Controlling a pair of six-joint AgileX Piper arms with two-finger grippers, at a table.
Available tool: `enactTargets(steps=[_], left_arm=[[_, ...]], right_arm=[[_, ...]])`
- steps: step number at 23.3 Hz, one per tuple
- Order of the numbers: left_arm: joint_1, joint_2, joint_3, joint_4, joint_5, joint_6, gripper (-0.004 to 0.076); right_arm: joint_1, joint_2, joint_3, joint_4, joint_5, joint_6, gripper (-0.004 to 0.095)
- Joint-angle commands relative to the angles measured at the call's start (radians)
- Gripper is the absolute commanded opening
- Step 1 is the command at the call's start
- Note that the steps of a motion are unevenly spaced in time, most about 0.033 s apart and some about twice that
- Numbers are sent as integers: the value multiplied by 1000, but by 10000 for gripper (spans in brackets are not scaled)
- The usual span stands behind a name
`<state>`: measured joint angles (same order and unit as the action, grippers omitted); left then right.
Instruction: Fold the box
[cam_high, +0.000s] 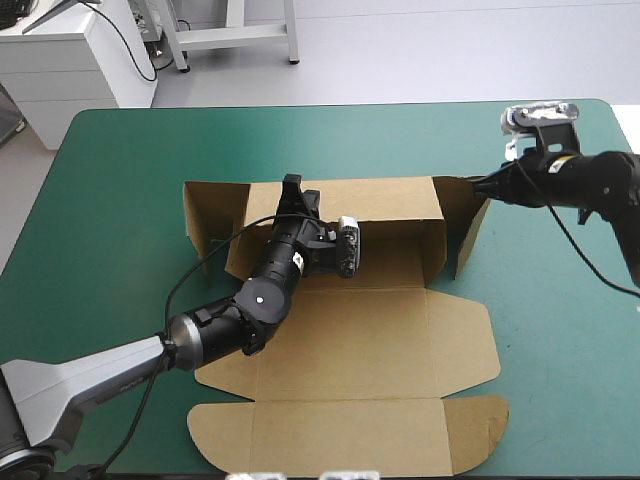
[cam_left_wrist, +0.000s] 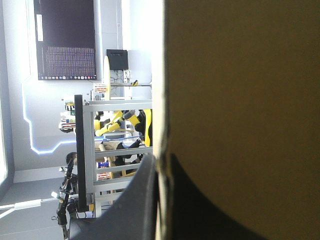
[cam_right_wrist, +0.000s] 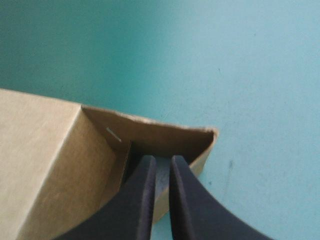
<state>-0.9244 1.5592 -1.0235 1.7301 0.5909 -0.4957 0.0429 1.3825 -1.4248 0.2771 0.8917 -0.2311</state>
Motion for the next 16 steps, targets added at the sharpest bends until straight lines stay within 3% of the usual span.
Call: enactTargets(steps=[1, 8, 11, 16], left_arm=[[-10, -38, -19, 58, 22, -28, -8], [-10, -38, -19, 58, 37, -58, -8], [-10, -38, -19, 58, 37, -58, -8], [-10, -38, -19, 58, 37, -64, -8]], right_arm=[[-4, 68, -130, 18, -22, -19, 87], [-4, 242, -323, 15, 43, -24, 85], [-4, 298, -327, 11, 43, -24, -2], [-4, 315, -324, -6, 134, -24, -5]])
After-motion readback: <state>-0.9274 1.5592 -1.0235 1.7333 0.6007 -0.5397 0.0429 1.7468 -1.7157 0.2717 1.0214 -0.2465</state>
